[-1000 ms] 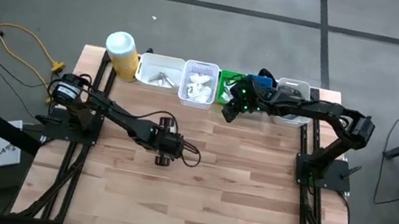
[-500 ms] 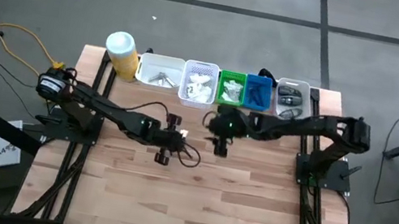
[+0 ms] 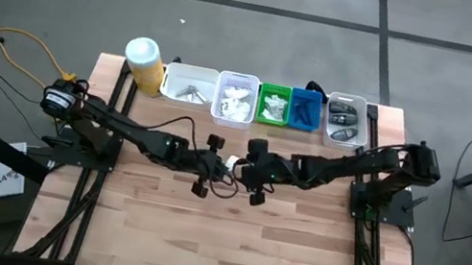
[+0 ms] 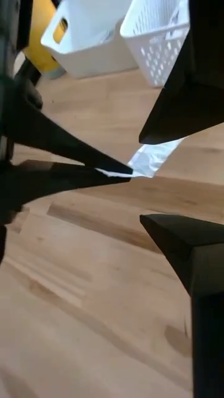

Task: Pick & Place Travel size toiletries
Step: Put the white bandage into the green bin

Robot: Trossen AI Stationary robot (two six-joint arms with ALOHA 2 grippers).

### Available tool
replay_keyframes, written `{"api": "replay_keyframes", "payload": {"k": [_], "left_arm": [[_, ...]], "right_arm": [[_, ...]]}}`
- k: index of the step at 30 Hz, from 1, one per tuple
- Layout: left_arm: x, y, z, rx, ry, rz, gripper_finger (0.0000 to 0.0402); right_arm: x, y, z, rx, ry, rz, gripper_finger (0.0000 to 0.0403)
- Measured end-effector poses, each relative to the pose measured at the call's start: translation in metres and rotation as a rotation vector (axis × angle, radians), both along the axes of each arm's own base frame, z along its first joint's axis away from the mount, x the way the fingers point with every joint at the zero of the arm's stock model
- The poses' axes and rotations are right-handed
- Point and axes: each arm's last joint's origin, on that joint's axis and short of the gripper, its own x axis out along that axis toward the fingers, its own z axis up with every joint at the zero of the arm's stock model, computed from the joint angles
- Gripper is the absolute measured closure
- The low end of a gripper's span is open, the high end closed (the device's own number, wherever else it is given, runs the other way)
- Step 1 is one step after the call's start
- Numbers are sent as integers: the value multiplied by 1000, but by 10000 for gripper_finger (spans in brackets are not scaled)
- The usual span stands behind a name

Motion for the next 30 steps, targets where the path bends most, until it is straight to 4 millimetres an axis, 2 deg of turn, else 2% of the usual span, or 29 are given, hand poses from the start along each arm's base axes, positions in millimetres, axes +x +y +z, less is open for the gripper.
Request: {"api": "replay_keyframes", "payload": {"k": [9,15,18,23,24,30], "left_arm": [[10,-2,24,-12,-77,-28,401],[12,-4,29,-37,-89,-59,401],[12,-4,29,-38,-87,-58,402],[12,-4,29,-39,-88,-56,398],[12,-4,29,-39,-88,-56,396],[10,-3,27,-35,-61,-53,385]], "right_arm": [[-1,9,0,-94,0,-41,215],[-1,6,1,-133,-10,-114,225],[-1,6,1,-124,-12,-117,261],[-2,7,-1,-92,6,-97,374],[-3,7,-1,-88,11,-88,387],[-3,8,-2,-35,15,-104,399]]}}
